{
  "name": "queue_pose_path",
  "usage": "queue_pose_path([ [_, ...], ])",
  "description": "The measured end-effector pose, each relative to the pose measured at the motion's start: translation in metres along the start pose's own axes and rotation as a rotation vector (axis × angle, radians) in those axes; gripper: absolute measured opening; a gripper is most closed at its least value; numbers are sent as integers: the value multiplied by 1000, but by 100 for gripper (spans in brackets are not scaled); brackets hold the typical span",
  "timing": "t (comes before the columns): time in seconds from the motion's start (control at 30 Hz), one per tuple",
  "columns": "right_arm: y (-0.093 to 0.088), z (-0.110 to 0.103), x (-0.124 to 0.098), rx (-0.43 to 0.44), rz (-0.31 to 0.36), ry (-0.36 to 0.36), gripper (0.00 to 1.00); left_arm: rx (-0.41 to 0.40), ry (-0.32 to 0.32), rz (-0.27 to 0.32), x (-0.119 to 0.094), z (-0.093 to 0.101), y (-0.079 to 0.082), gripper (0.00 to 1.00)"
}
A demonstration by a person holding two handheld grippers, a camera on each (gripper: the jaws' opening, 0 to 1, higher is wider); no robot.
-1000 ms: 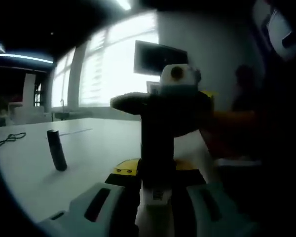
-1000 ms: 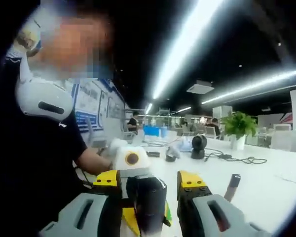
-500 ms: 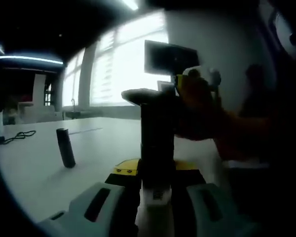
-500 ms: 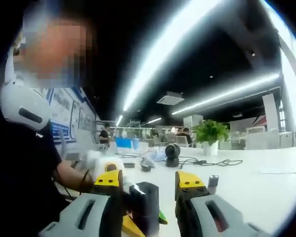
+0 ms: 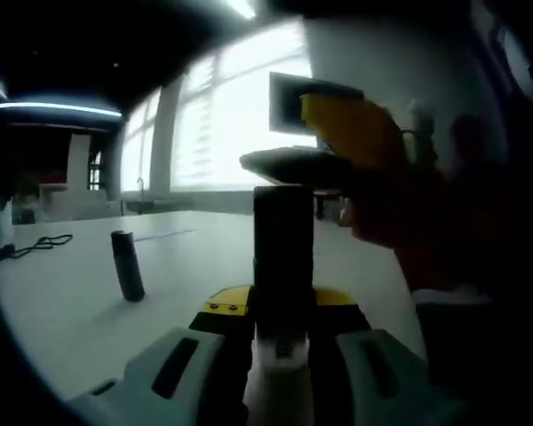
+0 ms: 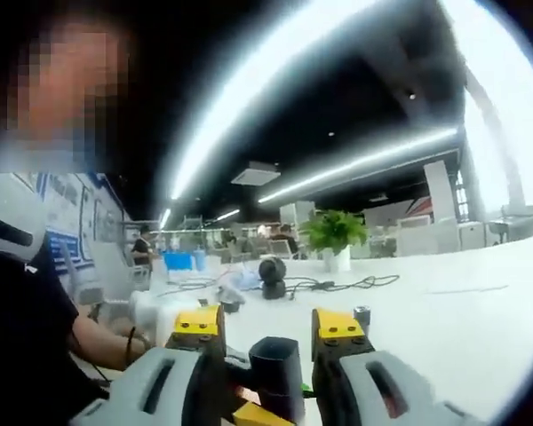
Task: Pick up cosmetic bottle twist off cap place on table pick up cap screw tight cap place on table
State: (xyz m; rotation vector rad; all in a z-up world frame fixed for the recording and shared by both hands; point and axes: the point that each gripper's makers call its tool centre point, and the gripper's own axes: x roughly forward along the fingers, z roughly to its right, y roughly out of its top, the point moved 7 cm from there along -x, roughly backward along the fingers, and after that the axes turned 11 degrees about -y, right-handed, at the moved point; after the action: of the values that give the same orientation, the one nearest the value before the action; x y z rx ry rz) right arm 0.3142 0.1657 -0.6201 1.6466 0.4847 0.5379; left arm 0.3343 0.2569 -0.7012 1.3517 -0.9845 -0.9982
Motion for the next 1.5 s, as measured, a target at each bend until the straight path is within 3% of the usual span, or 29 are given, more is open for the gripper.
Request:
queue_pose_path([
  [0.1, -3, -3, 0, 11, -7, -81, 29, -5, 7, 0, 0, 0, 0, 13],
  [0.2, -9, -3, 1, -72, -20, -169, 29, 0, 10, 0, 0, 0, 0, 13],
  [0.3, -14, -5, 2, -33, -25, -193, 29, -1, 11, 0, 0, 0, 0, 13],
  [0.33, -15, -7, 2, 19, -31, -196, 29, 0, 11, 0, 0, 0, 0, 13],
  [0.47, -22, -14, 4, 2, -43, -242, 29, 0, 10, 1, 0, 0, 0, 13],
  [0.6, -18, -14, 6, -83, -6, -333, 29, 2, 11, 1, 0, 0, 0, 13],
  [0.77, -20, -20, 5, -132, -16, -384, 28, 3, 14, 1, -1, -1, 0, 13],
  [0.93, -28, -23, 3, -115, -37, -392, 27, 9, 12, 2, -1, 0, 0, 13],
  [1.5, -29, -17, 1, -92, -31, -416, 17, 12, 12, 2, 0, 0, 1, 13],
])
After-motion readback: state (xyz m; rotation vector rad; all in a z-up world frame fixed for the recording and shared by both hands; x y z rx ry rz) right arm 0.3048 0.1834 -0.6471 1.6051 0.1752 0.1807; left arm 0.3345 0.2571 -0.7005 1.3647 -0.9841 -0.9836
